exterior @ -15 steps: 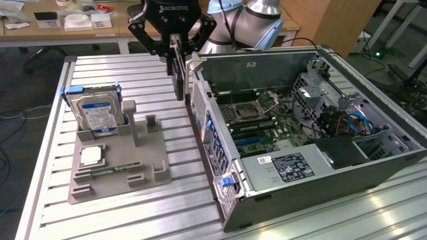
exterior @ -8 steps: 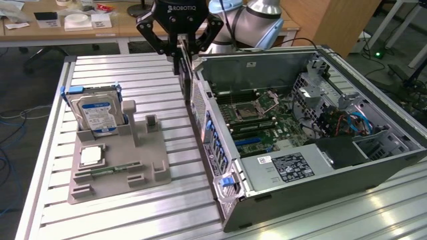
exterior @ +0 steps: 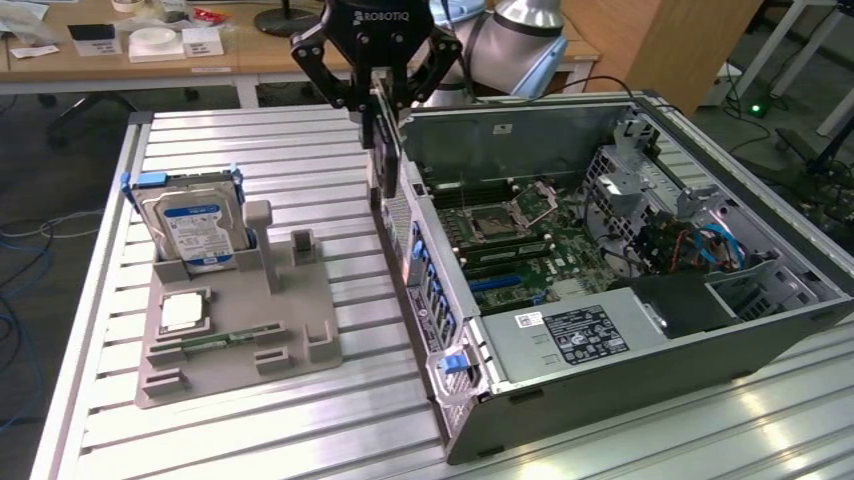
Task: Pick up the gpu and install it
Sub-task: 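Pick up the gpu and move the gpu toward the slot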
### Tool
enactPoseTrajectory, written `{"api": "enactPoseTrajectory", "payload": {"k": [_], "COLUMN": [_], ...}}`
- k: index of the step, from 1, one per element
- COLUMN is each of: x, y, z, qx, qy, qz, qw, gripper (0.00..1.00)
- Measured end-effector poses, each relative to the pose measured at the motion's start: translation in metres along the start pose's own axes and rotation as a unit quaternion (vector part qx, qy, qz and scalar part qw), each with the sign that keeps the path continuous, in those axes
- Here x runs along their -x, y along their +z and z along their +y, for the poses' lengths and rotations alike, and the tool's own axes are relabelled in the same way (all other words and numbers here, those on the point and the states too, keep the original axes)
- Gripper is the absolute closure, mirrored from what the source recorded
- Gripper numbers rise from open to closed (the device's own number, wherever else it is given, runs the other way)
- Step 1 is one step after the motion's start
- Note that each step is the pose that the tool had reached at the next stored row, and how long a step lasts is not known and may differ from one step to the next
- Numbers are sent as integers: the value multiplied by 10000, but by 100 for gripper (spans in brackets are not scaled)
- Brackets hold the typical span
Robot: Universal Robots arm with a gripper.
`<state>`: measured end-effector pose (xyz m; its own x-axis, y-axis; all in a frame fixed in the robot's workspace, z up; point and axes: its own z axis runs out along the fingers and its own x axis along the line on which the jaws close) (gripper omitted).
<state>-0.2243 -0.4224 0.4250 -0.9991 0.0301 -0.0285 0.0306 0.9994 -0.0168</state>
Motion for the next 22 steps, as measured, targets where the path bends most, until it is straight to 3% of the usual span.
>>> {"api": "enactPoseTrajectory", "payload": {"k": [22], "x": [424], "y": [12], "z": [13], "qx": [0], "qy": [0], "qz": [10], "qw": [10000], "gripper": [72]}}
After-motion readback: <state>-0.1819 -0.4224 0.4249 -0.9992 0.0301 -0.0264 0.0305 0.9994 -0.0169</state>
